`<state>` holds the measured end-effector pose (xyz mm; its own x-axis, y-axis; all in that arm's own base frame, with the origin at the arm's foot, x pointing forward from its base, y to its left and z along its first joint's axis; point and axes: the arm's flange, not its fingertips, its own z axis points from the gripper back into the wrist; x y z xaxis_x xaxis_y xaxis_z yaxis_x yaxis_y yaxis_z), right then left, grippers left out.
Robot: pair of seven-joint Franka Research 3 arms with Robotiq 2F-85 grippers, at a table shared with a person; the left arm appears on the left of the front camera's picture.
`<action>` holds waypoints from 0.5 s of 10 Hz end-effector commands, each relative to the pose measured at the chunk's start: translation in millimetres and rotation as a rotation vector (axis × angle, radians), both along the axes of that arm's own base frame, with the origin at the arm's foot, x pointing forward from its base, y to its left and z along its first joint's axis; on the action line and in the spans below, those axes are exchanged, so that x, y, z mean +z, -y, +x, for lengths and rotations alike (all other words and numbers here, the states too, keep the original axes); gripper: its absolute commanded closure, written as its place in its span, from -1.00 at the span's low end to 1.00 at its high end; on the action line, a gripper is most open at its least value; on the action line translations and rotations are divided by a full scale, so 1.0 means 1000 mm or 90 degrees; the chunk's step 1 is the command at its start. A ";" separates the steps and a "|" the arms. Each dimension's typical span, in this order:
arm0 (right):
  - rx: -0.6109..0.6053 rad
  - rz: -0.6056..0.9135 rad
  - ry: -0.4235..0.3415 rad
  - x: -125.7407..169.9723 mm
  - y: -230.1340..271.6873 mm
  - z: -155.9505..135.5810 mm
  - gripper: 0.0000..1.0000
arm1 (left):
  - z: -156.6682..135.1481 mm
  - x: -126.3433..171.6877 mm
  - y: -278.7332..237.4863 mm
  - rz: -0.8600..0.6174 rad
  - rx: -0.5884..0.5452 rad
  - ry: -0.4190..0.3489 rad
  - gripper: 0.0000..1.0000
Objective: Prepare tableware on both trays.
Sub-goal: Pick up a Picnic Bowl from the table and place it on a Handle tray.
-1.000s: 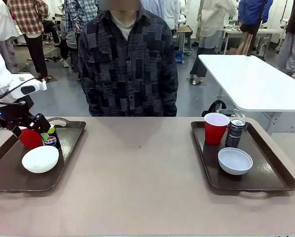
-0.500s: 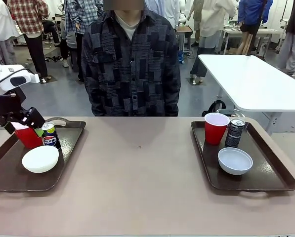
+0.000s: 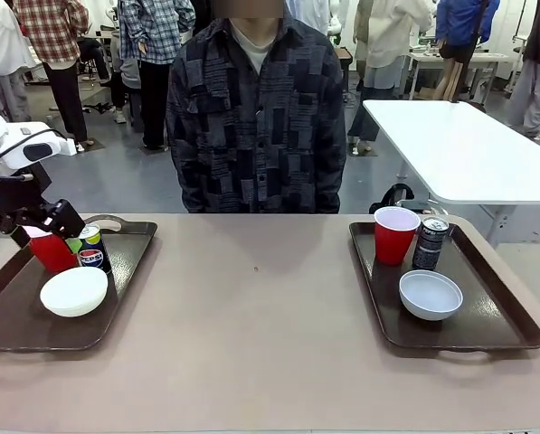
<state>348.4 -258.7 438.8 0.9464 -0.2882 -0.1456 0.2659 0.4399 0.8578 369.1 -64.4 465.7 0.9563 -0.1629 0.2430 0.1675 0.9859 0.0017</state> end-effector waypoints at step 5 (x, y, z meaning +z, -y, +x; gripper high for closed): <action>-0.001 0.002 0.001 0.000 -0.001 -0.002 -1.00 | 0.014 0.013 -0.001 -0.075 -0.010 -0.135 -1.00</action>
